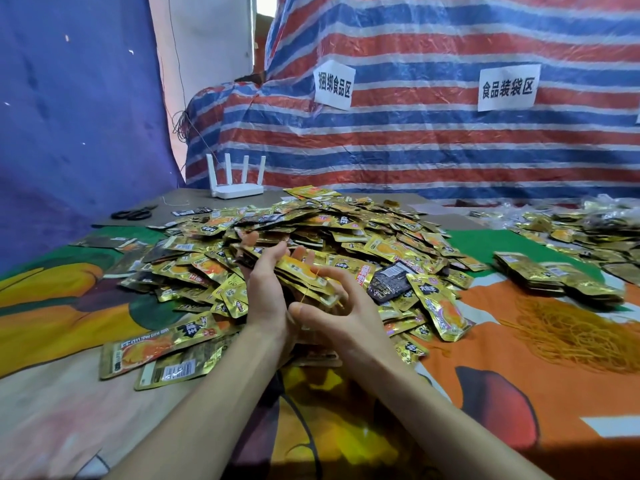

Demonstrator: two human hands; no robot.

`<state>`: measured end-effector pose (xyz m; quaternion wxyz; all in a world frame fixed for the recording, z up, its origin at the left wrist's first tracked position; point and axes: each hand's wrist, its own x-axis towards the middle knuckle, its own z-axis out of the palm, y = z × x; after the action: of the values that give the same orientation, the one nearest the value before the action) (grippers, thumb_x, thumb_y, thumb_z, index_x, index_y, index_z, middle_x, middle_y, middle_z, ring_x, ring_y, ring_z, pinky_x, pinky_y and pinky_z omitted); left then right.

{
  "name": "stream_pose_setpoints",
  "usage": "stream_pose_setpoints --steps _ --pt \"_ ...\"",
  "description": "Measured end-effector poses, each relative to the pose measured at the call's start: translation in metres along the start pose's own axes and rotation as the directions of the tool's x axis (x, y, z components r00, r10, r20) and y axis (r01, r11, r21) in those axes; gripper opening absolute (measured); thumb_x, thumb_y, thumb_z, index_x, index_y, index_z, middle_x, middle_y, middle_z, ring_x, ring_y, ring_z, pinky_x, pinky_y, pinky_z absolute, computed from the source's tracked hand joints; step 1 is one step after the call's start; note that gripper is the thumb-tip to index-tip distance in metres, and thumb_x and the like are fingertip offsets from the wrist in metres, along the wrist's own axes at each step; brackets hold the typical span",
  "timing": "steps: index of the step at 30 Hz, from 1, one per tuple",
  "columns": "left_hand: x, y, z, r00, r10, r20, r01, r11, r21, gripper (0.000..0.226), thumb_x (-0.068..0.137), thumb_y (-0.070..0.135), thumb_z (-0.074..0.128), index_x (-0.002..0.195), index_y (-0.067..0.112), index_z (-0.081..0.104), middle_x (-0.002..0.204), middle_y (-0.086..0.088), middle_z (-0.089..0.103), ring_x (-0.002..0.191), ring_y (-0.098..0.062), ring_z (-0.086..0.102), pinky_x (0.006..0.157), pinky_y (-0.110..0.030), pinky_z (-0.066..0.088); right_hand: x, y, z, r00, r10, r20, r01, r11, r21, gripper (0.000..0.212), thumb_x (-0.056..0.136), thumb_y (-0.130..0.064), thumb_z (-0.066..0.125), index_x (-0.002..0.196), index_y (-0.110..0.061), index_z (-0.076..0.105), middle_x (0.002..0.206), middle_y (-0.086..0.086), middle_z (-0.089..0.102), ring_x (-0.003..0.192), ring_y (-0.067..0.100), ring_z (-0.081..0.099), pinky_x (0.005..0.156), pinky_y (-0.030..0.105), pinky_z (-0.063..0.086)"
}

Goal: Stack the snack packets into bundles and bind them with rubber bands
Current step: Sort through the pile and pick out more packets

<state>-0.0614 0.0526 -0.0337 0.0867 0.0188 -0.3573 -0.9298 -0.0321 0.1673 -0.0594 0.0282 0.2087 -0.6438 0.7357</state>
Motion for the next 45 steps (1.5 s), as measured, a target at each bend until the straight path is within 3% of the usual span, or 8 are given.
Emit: stream_pose_setpoints --steps 2,9,14,17,20,23,34,45 --pt "-0.002 -0.003 0.000 0.996 -0.071 0.054 0.068 0.996 0.055 0.041 0.096 0.033 0.057 0.066 0.013 0.075 0.081 -0.003 0.074 0.072 -0.021 0.074 0.066 -0.036 0.059 0.000 -0.001 0.000 0.996 -0.058 -0.075 0.053 0.996 -0.070 0.054 0.066 -0.022 0.088 0.114 -0.028 0.064 0.104 -0.004 0.075 0.097 0.019 0.074 0.081 0.038 0.062" --pt "-0.006 -0.010 0.007 0.991 0.035 0.126 -0.069 0.957 0.281 0.042 0.094 0.030 0.060 0.129 0.008 0.051 0.104 -0.017 0.060 0.092 -0.032 0.063 0.082 -0.045 0.054 -0.001 -0.010 -0.012 0.956 -0.218 -0.198 0.182 0.966 -0.184 0.048 0.062 -0.022 0.088 0.108 -0.026 0.073 0.104 -0.024 0.073 0.107 -0.008 0.064 0.091 0.024 0.054" --pt "-0.007 -0.010 0.008 0.994 0.019 0.111 -0.037 0.986 0.161 0.011 0.101 0.019 0.051 0.105 0.023 0.060 0.091 -0.012 0.069 0.082 -0.029 0.069 0.080 -0.044 0.056 0.001 -0.009 -0.013 0.973 -0.196 -0.124 0.170 0.965 -0.198 0.053 0.059 -0.016 0.084 0.110 -0.021 0.068 0.106 -0.021 0.072 0.097 -0.010 0.065 0.077 0.009 0.050" --pt "-0.010 -0.007 0.010 0.993 -0.021 0.120 -0.004 0.978 0.211 0.047 0.104 0.021 0.045 0.071 0.024 0.079 0.074 -0.004 0.074 0.071 -0.022 0.074 0.073 -0.040 0.061 0.004 -0.006 -0.015 0.978 -0.159 -0.131 0.129 0.968 -0.215 0.052 0.058 -0.025 0.079 0.108 -0.023 0.064 0.111 -0.017 0.068 0.102 -0.006 0.063 0.079 0.013 0.051" --pt "-0.015 -0.005 0.012 0.994 -0.031 0.109 0.009 0.981 0.193 0.024 0.102 0.023 0.049 0.105 0.006 0.067 0.091 -0.017 0.073 0.085 -0.032 0.074 0.092 -0.053 0.056 0.003 -0.009 -0.023 0.986 -0.080 -0.144 0.044 0.970 -0.237 0.053 0.058 -0.037 0.083 0.105 -0.023 0.062 0.110 -0.005 0.069 0.107 0.010 0.065 0.082 0.028 0.057" --pt "-0.011 -0.010 0.009 0.994 -0.029 0.107 -0.003 0.957 0.289 0.051 0.098 0.029 0.058 0.138 -0.002 0.048 0.115 -0.031 0.066 0.095 -0.038 0.069 0.088 -0.049 0.058 0.001 -0.017 -0.027 0.993 -0.082 -0.089 0.038 0.912 -0.408 0.066 0.050 -0.058 0.086 0.102 -0.028 0.060 0.106 -0.015 0.067 0.096 -0.007 0.062 0.072 0.010 0.049" --pt "-0.008 -0.027 0.008 0.938 -0.007 0.347 -0.142 0.906 0.400 0.076 0.077 0.051 0.072 0.143 0.034 0.038 0.119 -0.003 0.073 0.103 -0.019 0.072 0.085 -0.040 0.057 0.019 -0.056 -0.078 0.999 -0.005 -0.040 -0.021 0.781 -0.624 0.054 0.049 -0.051 0.085 0.096 -0.040 0.061 0.099 -0.005 0.067 0.084 0.003 0.066 0.065 0.025 0.056" --pt "-0.007 -0.047 0.041 0.746 -0.021 0.666 -0.621 0.342 0.706 0.024 0.096 0.039 0.064 0.113 0.053 0.057 0.110 0.050 0.051 0.108 0.027 0.045 0.077 0.003 0.038 0.069 -0.066 -0.247 0.789 -0.189 -0.585 -0.488 0.388 -0.782 0.052 0.078 -0.033 0.080 0.110 -0.015 0.044 0.089 0.005 0.058 0.083 0.027 0.058 0.066 0.035 0.043"
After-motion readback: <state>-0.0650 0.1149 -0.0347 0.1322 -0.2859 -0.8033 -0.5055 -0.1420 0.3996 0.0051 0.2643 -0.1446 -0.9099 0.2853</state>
